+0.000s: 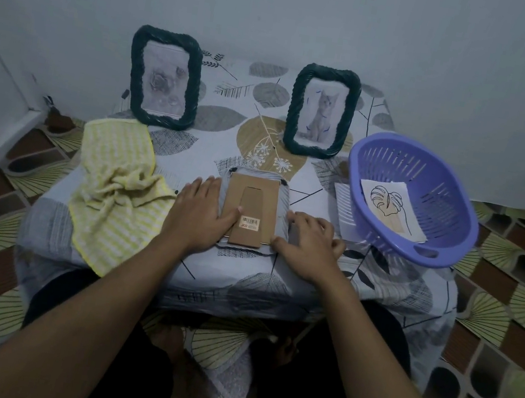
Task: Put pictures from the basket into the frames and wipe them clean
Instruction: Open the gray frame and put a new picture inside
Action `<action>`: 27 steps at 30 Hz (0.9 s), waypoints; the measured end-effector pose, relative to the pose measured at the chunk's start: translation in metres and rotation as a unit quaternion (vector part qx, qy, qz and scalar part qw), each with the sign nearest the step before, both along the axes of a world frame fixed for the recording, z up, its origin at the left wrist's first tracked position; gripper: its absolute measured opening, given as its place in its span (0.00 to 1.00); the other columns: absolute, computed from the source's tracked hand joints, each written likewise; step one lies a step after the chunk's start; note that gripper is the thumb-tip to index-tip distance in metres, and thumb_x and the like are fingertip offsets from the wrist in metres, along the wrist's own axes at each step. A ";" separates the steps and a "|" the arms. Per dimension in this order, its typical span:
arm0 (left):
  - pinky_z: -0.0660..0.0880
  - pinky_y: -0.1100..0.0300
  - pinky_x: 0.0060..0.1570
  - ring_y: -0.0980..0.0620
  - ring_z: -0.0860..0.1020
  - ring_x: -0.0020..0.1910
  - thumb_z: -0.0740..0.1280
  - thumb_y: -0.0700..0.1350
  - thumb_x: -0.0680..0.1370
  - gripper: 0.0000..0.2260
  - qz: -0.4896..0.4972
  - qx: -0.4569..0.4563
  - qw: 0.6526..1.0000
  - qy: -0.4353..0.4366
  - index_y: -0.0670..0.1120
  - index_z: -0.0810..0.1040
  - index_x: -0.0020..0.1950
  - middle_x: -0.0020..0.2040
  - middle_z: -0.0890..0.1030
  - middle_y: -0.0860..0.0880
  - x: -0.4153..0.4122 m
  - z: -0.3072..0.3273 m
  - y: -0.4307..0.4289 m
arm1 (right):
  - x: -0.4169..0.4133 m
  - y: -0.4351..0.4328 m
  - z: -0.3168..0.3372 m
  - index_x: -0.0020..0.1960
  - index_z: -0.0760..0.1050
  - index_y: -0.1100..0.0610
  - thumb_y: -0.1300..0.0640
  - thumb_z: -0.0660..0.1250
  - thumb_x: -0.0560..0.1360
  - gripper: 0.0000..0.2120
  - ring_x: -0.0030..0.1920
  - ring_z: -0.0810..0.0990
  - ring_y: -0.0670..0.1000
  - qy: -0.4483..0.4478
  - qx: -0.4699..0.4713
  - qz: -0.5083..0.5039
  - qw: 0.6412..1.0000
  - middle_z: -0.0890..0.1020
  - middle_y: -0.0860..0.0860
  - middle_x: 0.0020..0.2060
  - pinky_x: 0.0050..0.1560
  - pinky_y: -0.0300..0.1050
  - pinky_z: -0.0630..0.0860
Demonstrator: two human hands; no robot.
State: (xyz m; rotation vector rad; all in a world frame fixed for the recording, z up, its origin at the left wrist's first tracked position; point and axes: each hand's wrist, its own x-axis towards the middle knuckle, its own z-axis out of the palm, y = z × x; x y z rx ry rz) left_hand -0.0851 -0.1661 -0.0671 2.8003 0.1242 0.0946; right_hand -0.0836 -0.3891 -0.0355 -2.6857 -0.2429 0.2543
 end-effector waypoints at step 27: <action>0.63 0.47 0.62 0.42 0.69 0.64 0.69 0.66 0.72 0.29 0.089 -0.095 0.989 -0.072 0.50 0.74 0.66 0.63 0.76 0.47 0.000 0.002 -0.007 | -0.001 0.018 0.004 0.69 0.72 0.40 0.45 0.60 0.76 0.21 0.72 0.60 0.51 0.025 0.068 -0.087 0.994 0.71 0.44 0.70 0.64 0.59 0.53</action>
